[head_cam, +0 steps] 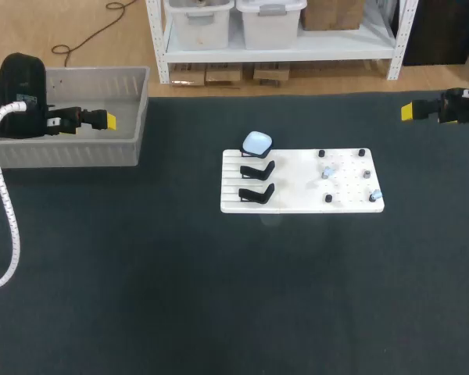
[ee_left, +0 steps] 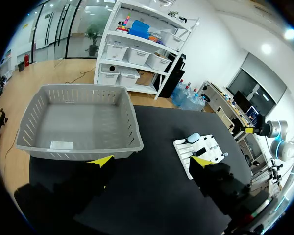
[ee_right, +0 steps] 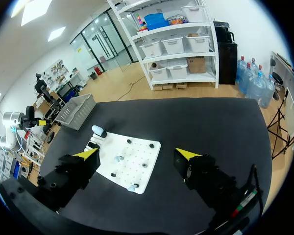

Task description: Pick up each earbud case from the left stands, insert the matching earbuds, close the lid, and place the case in the box.

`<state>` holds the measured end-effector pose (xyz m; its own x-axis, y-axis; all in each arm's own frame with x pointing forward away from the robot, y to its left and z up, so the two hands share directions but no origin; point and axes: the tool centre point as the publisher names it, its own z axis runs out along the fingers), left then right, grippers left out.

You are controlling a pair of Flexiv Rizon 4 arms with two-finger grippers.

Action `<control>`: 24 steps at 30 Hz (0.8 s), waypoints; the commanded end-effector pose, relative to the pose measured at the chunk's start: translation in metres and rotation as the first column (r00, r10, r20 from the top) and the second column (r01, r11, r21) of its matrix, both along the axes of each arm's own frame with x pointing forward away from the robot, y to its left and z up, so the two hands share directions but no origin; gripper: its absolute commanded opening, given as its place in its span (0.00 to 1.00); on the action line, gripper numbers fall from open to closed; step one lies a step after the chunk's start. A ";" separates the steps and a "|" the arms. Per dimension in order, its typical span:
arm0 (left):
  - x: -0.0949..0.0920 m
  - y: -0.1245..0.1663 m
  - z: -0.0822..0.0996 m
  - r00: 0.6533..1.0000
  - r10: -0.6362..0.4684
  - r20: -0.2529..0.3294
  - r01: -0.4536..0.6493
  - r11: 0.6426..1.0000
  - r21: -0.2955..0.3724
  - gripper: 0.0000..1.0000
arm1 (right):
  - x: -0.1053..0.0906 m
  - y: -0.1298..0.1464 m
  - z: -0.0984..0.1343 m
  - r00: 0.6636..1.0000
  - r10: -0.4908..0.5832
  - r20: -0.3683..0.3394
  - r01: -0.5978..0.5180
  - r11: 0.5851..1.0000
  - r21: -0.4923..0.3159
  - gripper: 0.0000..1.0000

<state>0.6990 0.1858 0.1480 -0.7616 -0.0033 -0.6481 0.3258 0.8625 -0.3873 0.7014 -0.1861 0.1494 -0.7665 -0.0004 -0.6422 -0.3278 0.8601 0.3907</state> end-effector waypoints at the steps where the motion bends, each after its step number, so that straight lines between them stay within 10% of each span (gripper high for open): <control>1: 0.000 -0.001 0.001 1.000 0.003 -0.005 -0.003 1.000 0.005 1.00 | 0.000 0.000 0.000 1.000 -0.001 0.000 0.001 1.000 -0.002 1.00; 24: 0.001 -0.002 0.003 1.000 -0.012 0.006 0.012 1.000 -0.007 1.00 | 0.000 0.000 0.000 1.000 -0.001 0.000 0.001 1.000 -0.002 1.00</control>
